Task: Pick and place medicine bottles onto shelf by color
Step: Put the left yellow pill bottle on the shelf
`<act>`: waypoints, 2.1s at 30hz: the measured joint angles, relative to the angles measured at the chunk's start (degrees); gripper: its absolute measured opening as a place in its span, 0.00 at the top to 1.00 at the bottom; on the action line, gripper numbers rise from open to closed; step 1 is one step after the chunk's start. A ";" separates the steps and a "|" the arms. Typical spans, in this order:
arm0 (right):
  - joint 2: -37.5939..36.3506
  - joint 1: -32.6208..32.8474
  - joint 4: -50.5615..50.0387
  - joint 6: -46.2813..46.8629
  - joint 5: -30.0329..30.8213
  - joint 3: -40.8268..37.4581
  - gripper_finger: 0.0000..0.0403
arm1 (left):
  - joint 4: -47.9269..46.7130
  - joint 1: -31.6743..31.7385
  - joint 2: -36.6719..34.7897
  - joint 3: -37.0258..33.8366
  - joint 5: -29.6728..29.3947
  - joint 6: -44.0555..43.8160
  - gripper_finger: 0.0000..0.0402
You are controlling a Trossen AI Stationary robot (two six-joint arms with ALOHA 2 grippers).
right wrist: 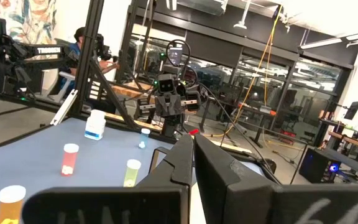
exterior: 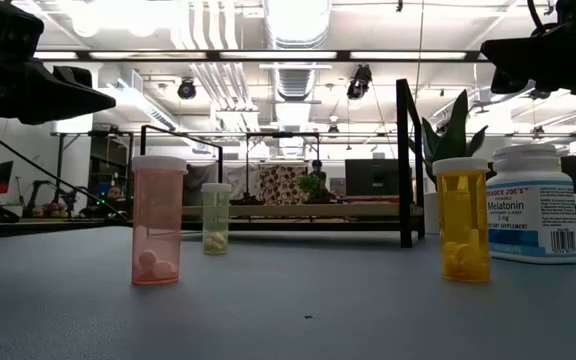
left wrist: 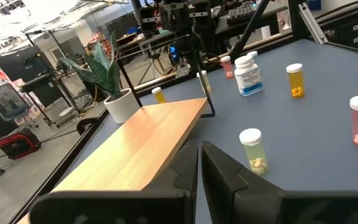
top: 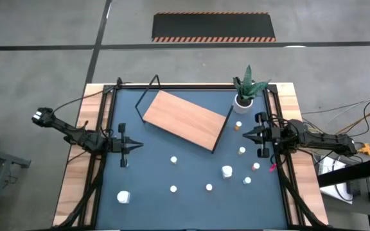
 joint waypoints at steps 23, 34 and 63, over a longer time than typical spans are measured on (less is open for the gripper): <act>0.02 0.01 0.01 4.61 -0.15 -0.01 0.98 | 4.27 0.02 0.00 0.00 0.40 -3.86 0.99; 0.02 0.01 0.16 26.05 -0.11 0.00 0.98 | 31.64 0.02 0.00 -0.02 2.87 -19.48 0.99; 2.42 -0.01 19.98 21.68 6.11 -0.01 0.98 | 44.27 0.02 3.96 5.40 3.71 -14.49 0.99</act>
